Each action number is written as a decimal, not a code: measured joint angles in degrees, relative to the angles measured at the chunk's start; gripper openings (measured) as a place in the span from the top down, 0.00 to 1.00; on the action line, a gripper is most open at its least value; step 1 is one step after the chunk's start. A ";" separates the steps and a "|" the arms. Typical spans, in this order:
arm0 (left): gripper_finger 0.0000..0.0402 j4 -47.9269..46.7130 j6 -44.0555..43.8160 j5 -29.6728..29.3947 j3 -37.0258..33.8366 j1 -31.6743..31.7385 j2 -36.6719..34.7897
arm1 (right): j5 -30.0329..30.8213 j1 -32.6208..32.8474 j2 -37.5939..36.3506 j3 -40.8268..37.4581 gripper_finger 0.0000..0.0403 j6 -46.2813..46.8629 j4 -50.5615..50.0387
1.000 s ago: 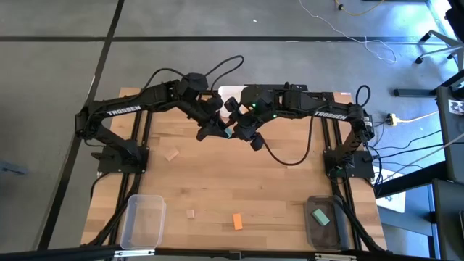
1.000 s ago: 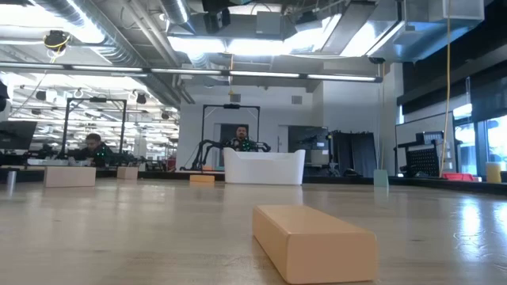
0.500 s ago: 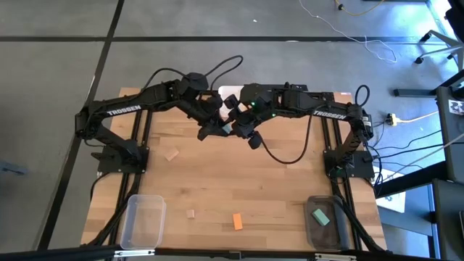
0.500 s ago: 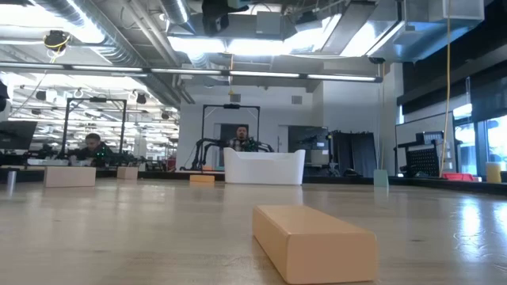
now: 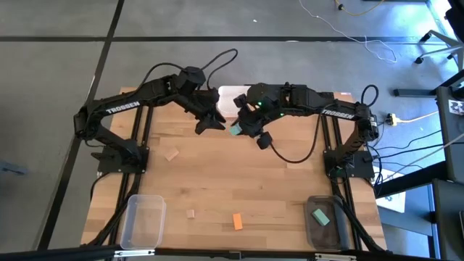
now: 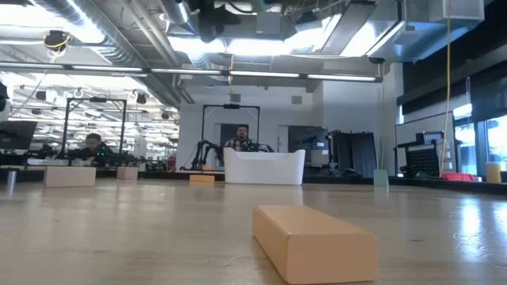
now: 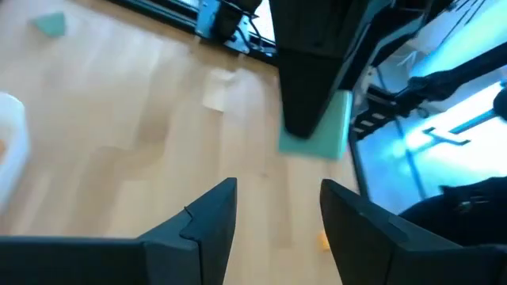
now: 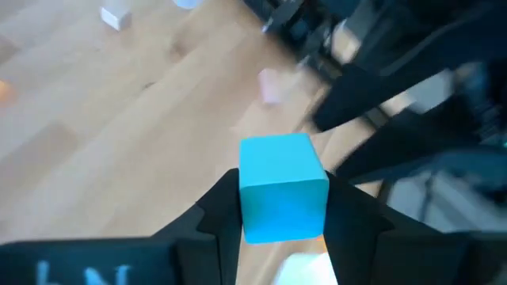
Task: Sort & place blocks by color
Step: Put the bottom light blue block into the black bin
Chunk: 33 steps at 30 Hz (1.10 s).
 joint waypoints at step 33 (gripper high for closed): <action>0.57 -9.79 27.41 -4.05 -0.02 3.44 0.00 | -3.21 21.90 -8.25 -9.06 0.67 88.63 -34.62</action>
